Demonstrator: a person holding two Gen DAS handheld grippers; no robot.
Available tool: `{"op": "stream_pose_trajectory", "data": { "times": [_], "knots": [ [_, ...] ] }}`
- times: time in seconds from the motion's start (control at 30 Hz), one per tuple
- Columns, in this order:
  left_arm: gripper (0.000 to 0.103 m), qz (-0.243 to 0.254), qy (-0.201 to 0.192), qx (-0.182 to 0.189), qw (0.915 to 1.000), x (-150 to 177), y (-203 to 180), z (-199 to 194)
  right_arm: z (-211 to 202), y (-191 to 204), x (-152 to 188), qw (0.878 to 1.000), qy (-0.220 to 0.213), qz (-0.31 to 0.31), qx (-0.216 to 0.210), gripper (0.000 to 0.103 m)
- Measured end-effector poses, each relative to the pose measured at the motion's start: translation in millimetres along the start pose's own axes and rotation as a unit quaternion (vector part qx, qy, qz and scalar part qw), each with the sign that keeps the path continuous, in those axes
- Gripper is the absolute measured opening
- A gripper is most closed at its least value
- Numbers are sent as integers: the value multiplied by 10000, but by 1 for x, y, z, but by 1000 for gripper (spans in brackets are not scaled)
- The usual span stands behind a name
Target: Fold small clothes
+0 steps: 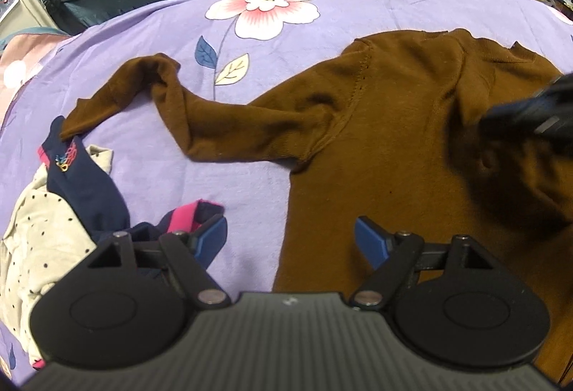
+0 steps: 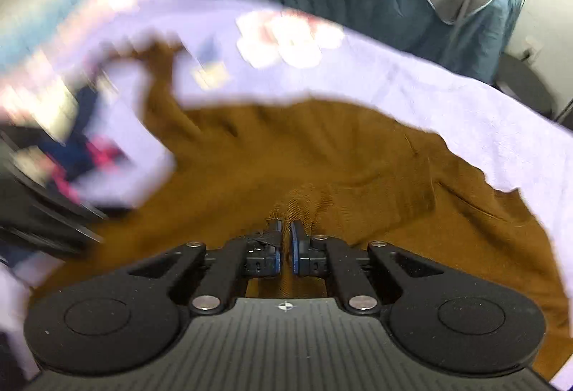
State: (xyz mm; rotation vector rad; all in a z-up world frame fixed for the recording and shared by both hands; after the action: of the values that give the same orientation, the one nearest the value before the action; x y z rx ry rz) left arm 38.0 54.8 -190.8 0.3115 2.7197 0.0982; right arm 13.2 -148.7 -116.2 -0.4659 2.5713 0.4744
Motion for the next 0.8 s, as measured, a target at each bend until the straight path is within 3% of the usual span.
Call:
{"op": "stream_pose_trajectory", "data": {
  "times": [0.03, 0.1, 0.17, 0.2, 0.23, 0.3, 0.37, 0.47, 0.53, 0.63, 0.7, 0.8],
  "knots": [
    [78, -13, -26, -16, 10000, 1, 3, -2, -14, -1, -4, 9978, -163, 247, -594, 11],
    [78, -87, -83, -55, 9999, 4, 10, -7, -43, 0, -12, 9783, -414, 618, -1935, 10],
    [78, -202, -134, -65, 9997, 6, 19, -13, -63, -2, -14, 9605, -670, 766, -2591, 12],
    [78, -257, -160, -44, 9995, 7, 22, -15, -65, -7, -13, 9602, -664, 848, -2579, 17],
    [78, -304, -181, -35, 9994, 8, 26, -16, -61, -13, -10, 9668, -587, 942, -2304, 33],
    [78, -339, -181, -72, 9992, 8, 31, -15, -46, -23, 1, 9862, -222, 758, -1457, 38],
    [78, -289, -100, -119, 9995, 9, 32, -11, -30, -31, 16, 9958, 196, 599, -667, 38],
    [78, -133, -150, -147, 9997, 12, 32, -11, -31, -40, 37, 9962, 371, 752, -224, 38],
    [78, 1, -236, -165, 9996, 16, 31, -10, -44, -44, 52, 9965, 226, 803, 101, 37],
    [75, 139, -178, -229, 9995, 19, 35, -4, -61, -51, 73, 9910, 128, 750, 1100, 37],
    [74, 81, -131, -44, 9999, 17, 38, 3, -74, -58, 87, 9836, 132, 687, 1664, 37],
    [75, 97, -9, 279, 9996, 14, 36, 18, -88, -69, 106, 9786, 247, 813, 1876, 37]
  ]
}}
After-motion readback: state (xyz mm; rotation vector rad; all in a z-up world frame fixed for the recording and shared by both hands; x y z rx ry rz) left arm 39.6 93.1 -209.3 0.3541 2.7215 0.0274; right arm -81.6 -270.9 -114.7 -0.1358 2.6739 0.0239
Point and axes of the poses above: each gripper's, at about its wrist camera, not at the fingertips, and z roughly the way its jaws point, y to its left, x to its underside, the point moved 4 cm from there along z, roughly the way its jaws point, and after that the axes turned 1 degree about -x, right-handed, at the moved point
